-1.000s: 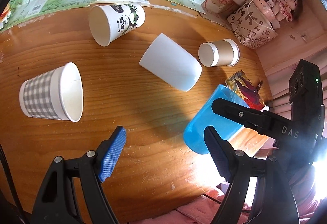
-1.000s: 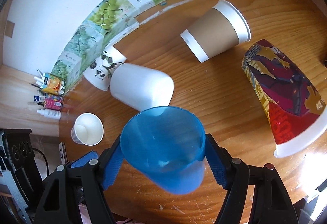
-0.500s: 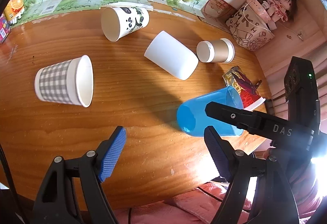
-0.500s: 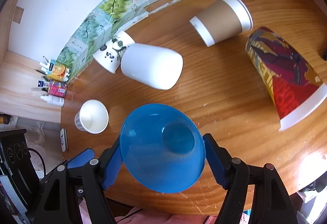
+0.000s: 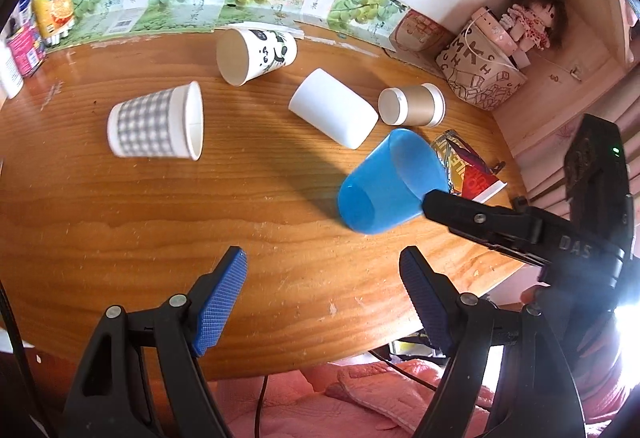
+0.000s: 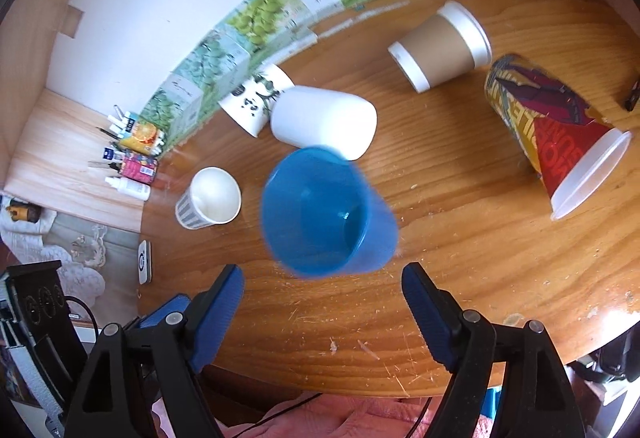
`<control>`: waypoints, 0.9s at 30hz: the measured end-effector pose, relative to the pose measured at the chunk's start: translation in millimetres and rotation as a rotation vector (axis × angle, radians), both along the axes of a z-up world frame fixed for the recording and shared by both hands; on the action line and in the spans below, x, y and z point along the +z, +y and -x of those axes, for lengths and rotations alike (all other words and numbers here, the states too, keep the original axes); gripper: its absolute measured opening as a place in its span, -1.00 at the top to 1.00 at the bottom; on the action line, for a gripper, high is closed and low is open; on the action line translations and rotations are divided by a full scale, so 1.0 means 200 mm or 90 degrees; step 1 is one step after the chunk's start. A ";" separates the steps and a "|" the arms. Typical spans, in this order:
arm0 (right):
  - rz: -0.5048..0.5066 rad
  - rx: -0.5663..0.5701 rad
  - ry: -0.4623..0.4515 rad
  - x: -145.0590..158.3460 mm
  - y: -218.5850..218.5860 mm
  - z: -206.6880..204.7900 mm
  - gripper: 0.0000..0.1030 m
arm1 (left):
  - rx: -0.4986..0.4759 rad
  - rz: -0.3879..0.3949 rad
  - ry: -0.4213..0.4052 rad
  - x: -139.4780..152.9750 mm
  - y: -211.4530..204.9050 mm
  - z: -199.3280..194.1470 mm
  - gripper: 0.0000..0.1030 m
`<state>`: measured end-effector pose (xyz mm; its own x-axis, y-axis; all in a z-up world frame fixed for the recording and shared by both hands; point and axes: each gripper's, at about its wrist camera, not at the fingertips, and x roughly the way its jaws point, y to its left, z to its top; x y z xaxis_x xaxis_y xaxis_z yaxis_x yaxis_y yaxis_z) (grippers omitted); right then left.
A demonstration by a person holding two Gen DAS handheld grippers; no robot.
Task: Flip cup upright
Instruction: 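Set the blue cup upright on the desk and open the right tool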
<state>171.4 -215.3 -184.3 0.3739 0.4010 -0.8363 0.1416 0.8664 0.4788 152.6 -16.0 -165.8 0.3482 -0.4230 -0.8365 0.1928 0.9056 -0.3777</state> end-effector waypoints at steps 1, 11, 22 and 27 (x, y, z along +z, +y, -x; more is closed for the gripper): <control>0.005 0.002 -0.012 0.02 0.00 0.02 -0.60 | 0.006 0.001 -0.005 0.01 0.00 0.02 -0.58; 0.081 0.012 -0.181 0.30 0.00 0.31 -0.69 | 0.071 -0.009 -0.086 0.12 0.01 0.22 -0.58; 0.167 -0.011 -0.339 0.55 -0.03 0.62 -0.88 | 0.094 -0.161 -0.284 0.40 -0.13 0.39 -0.62; 0.176 -0.039 -0.378 0.62 -0.08 0.71 -0.88 | 0.145 -0.173 -0.366 0.54 -0.10 0.46 -0.63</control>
<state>29.5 -231.7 -59.5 0.8191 0.1637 -0.5497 -0.0245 0.9675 0.2516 61.2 -36.0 -58.7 0.8253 -0.0876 -0.5578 0.0887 0.9957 -0.0251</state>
